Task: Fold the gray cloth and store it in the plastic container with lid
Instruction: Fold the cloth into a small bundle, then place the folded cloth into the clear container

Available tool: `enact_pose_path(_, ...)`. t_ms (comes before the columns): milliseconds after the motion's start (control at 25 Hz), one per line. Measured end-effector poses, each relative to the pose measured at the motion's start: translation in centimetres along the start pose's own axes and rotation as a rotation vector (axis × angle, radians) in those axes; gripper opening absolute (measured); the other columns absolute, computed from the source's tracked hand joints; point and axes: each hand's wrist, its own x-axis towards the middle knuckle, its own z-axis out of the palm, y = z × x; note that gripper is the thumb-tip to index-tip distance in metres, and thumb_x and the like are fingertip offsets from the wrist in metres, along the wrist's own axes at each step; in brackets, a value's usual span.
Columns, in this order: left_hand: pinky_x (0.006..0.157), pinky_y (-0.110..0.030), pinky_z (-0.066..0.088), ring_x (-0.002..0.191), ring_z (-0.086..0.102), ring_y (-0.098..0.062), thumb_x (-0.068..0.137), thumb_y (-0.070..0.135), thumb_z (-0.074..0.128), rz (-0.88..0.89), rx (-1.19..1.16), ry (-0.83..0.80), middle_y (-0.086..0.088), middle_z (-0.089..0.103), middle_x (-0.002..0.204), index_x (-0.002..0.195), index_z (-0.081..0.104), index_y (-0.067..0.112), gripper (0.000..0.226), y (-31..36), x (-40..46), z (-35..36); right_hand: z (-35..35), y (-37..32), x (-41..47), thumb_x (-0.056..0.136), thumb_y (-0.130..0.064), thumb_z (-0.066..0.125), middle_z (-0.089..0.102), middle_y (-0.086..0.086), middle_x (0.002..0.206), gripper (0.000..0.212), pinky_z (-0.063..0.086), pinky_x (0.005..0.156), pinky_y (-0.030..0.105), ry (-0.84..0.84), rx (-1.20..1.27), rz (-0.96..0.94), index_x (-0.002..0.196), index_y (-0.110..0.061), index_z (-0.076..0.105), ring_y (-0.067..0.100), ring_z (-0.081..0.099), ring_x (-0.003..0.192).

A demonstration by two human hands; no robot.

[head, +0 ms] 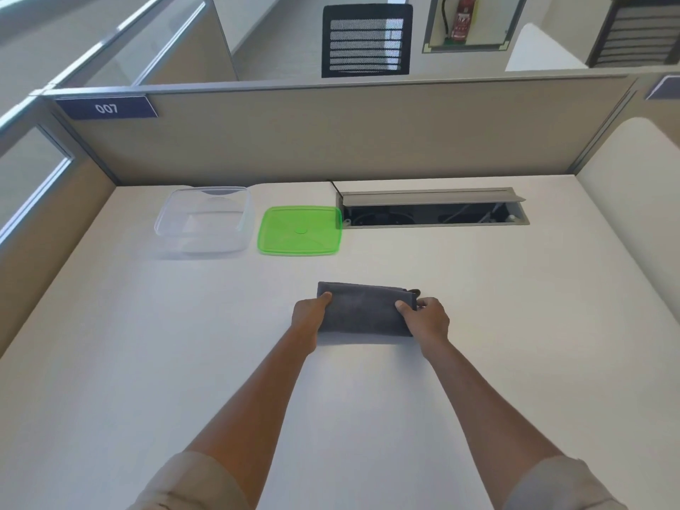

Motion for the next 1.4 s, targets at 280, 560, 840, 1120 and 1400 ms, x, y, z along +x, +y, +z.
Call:
enact_pose_path(280,0.067,-0.037,0.057,0.092,0.067,-0.023,0.098,0.032,0.054,0.036,-0.256,-0.201,-0.009,0.072,0.105,0.117,0.062,0.011,0.029,-0.3,-1.4,-3.5,-0.2,-1.4,-0.9,0.080,-0.024,0.080,0.065,0.008,0.100,0.031,0.053,0.073,0.033,-0.317,0.418,0.208,0.085,-0.002,0.059,0.024,0.061,0.087)
enact_pose_path(560,0.072,-0.034,0.055,0.085,0.069,-0.023,0.096,0.028,0.056,0.100,-0.338,-0.289,-0.012,0.075,0.099,0.116,0.067,0.004,0.033,-0.3,-1.8,-8.3,2.1,-2.4,-3.5,0.074,-0.039,0.083,0.064,0.010,0.095,0.042,0.056,0.082,0.046,-0.483,0.383,0.360,0.098,-0.010,0.065,0.031,0.063,0.087)
enact_pose_path(840,0.068,-0.032,0.057,0.082,0.071,-0.020,0.097,0.029,0.055,0.136,-0.356,-0.263,-0.009,0.076,0.096,0.110,0.069,0.009,0.028,0.7,-0.6,-14.1,7.0,-6.4,-5.8,0.084,-0.009,0.073,0.065,0.018,0.111,0.033,0.053,0.081,0.041,-0.495,0.597,0.233,0.113,0.003,0.061,0.029,0.061,0.095)
enact_pose_path(1120,0.078,-0.035,0.055,0.086,0.066,-0.020,0.095,0.033,0.061,0.337,-0.076,-0.107,-0.008,0.072,0.095,0.094,0.069,0.012,0.022,6.1,2.7,-22.0,12.5,-13.6,-6.4,0.082,-0.008,0.075,0.063,0.013,0.093,0.040,0.049,0.062,0.033,-0.423,0.484,0.029,0.114,-0.009,0.052,0.021,0.057,0.071)
enact_pose_path(1400,0.072,-0.038,0.052,0.080,0.057,-0.024,0.097,0.034,0.058,0.495,0.073,0.024,-0.013,0.062,0.088,0.099,0.066,-0.008,0.042,13.7,7.6,-28.3,18.3,-22.7,-5.5,0.085,-0.008,0.072,0.062,0.003,0.088,0.039,0.050,0.052,0.024,-0.465,0.359,-0.177,0.118,-0.013,0.053,0.014,0.058,0.064)
